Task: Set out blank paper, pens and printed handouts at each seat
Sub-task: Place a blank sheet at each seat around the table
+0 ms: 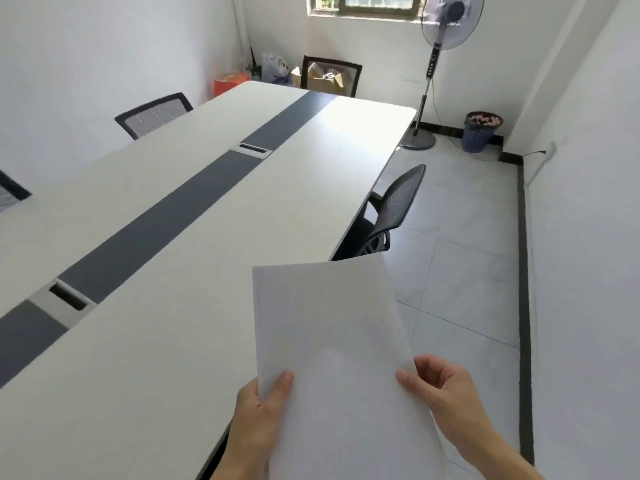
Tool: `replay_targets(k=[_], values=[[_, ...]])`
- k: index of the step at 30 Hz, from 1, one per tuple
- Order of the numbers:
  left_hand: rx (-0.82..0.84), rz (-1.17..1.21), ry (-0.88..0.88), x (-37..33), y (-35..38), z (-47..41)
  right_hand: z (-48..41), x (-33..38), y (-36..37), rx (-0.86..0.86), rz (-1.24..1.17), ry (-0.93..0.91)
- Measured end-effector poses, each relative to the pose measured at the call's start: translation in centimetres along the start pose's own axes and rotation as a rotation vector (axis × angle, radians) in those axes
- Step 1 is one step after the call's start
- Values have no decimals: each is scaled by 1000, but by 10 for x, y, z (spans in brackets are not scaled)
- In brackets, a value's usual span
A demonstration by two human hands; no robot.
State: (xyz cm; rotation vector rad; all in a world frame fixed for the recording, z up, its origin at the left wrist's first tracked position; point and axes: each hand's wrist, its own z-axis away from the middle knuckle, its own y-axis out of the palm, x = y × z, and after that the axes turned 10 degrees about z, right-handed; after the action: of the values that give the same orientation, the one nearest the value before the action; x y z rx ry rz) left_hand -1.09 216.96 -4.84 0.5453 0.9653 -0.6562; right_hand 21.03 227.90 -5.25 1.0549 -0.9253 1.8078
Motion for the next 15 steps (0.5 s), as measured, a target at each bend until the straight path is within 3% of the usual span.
replay_targets(k=[6,15], values=[[-165,41,13,-21,-14,-26,-74,38,20,162,89,2],[-773,170,21,-23,-41,-29,-214,96,109,553,360,-66]])
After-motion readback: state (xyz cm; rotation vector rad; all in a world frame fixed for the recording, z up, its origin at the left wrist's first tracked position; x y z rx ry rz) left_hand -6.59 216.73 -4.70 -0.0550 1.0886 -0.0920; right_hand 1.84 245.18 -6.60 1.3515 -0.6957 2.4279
